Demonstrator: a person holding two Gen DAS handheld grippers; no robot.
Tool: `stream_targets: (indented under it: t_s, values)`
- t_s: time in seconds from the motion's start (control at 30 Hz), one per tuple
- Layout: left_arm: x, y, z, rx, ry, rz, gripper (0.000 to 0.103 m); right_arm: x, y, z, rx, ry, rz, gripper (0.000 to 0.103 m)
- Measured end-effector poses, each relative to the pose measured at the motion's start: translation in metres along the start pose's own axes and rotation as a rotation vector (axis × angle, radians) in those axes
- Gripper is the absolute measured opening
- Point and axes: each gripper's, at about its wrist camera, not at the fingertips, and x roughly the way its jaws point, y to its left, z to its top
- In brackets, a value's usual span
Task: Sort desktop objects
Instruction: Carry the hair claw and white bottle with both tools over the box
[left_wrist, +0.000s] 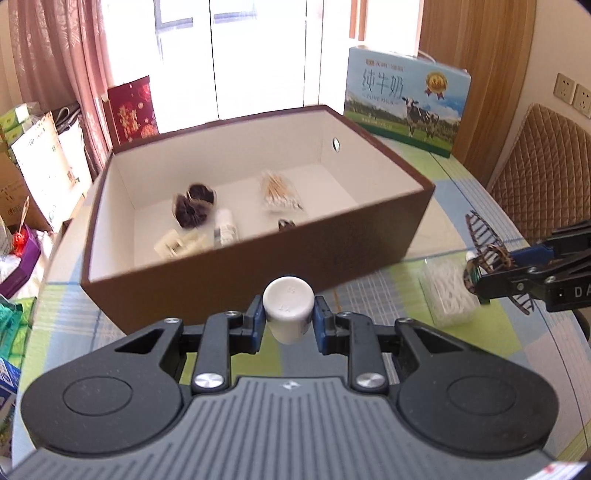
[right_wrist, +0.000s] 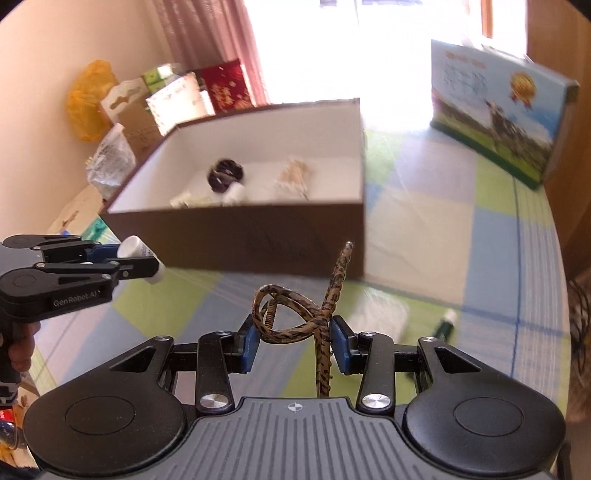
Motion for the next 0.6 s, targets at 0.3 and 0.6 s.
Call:
stream_targets:
  t_s: [0.3, 0.6]
  values:
    - [0.003, 0.025, 0.048, 0.004, -0.074, 0.008, 0.022, 0.018, 0.019, 0.072, -0.104, -0.090, 0.030, 0.038]
    - [0.050, 0.045, 0.099, 0.045, -0.050, -0.026, 0.022, 0.084, 0.022, 0.132, -0.138, -0.034, 0.025, 0.038]
